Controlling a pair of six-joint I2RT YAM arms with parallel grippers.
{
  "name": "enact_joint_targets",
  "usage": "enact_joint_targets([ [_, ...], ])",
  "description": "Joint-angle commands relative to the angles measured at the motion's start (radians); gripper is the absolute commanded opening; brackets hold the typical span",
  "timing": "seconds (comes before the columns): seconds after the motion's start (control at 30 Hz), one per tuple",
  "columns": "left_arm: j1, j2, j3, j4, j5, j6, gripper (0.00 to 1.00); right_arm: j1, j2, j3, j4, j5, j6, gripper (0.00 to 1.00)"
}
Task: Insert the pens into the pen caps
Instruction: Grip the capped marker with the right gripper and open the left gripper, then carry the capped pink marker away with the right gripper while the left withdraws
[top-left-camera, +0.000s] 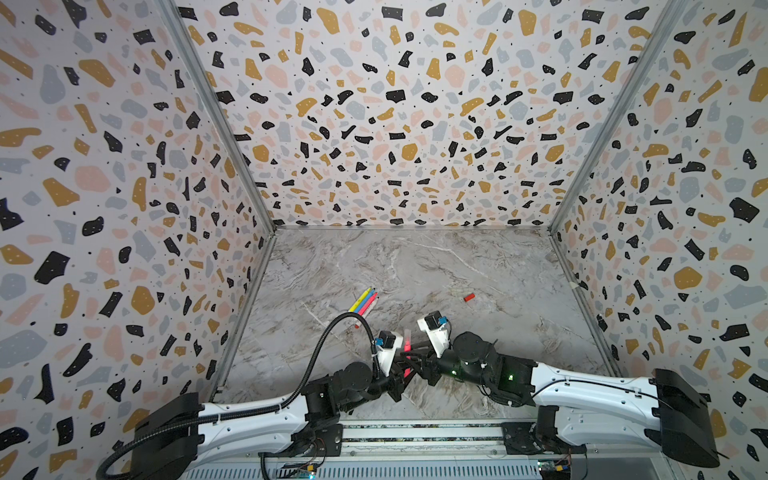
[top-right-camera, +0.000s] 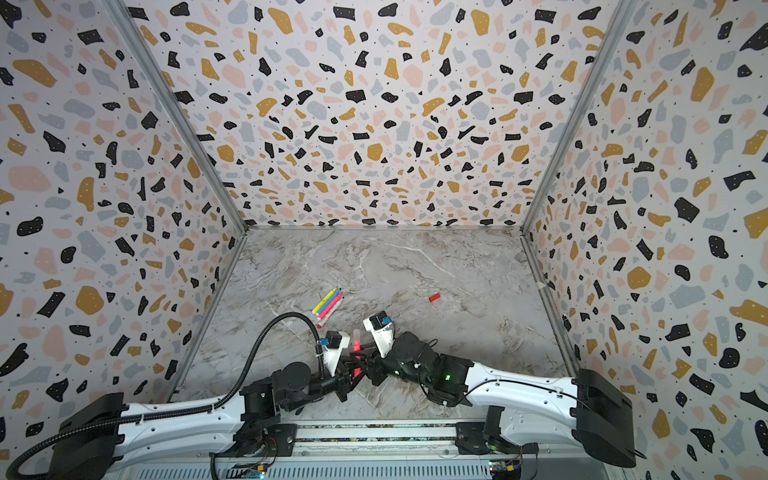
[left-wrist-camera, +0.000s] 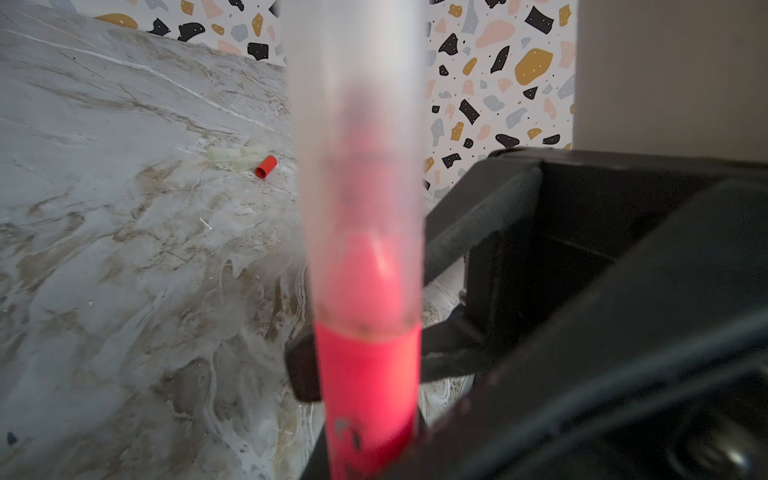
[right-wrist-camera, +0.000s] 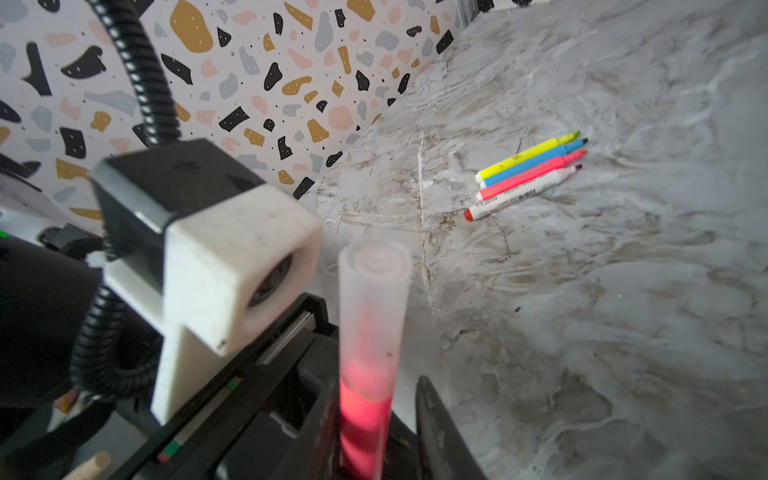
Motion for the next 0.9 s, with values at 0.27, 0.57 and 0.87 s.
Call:
enact_joint_targets([
  [0.27, -0.007, 0.009, 0.072, -0.026, -0.06, 0.03, 0.42, -0.024, -0.052, 0.01, -0.025, 0.028, 0.019, 0.12],
  [0.57, -0.007, -0.086, 0.031, -0.184, -0.206, -0.007, 0.57, -0.2, -0.128, -0.056, -0.185, 0.056, 0.104, 0.12],
  [0.87, -0.007, -0.201, -0.047, -0.26, -0.286, -0.064, 0.59, -0.318, 0.033, -0.05, -0.283, 0.008, 0.054, 0.12],
])
